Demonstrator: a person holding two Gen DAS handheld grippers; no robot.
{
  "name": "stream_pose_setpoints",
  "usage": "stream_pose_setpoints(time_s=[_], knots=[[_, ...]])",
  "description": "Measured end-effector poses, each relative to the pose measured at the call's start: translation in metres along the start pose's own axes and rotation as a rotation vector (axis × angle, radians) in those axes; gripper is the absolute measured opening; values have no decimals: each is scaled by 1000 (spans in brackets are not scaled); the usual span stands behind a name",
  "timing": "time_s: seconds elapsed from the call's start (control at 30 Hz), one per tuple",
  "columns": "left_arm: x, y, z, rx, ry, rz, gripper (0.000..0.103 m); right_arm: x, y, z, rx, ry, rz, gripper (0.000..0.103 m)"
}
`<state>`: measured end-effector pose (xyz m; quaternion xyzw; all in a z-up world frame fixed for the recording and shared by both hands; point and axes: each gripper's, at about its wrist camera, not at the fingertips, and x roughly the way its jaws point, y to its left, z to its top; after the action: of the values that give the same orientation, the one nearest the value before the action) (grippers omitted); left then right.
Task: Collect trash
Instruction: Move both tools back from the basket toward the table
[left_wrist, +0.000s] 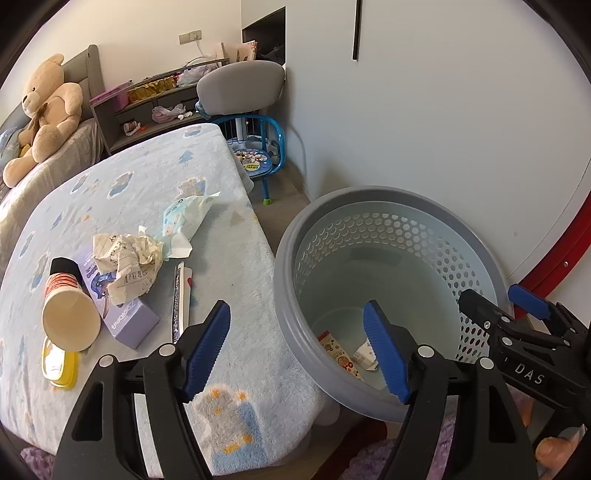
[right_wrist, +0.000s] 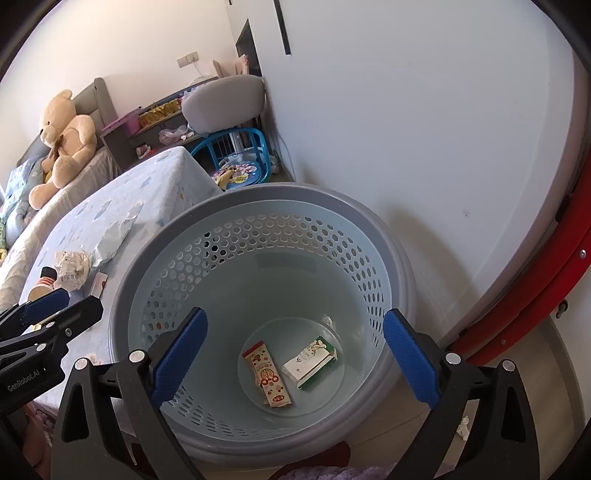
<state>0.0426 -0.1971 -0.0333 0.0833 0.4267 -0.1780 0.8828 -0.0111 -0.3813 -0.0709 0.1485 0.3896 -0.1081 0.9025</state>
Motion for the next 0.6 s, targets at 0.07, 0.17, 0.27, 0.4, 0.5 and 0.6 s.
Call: stream_pose_setpoints(time_s=[0.07, 0.17, 0.27, 0.4, 0.5, 0.6], knots=[[-3, 4, -2, -9, -3, 4, 72, -1, 1, 0, -3, -5, 5, 95], [-6, 13, -6, -30, -2, 10, 73, -2, 4, -1, -11, -7, 7, 95], [-12, 25, -10, -56, -10, 22, 73, -4, 10, -3, -18, -3, 13, 95], [-22, 46, -17, -90, -25, 55, 73, -9, 22, -9, -34, -4, 25, 97], [-28, 64, -23, -115, -32, 79, 73, -15, 36, -13, -42, -5, 52, 97], [-35, 85, -31, -143, -29, 107, 73, -20, 55, -17, -65, -12, 77, 97]])
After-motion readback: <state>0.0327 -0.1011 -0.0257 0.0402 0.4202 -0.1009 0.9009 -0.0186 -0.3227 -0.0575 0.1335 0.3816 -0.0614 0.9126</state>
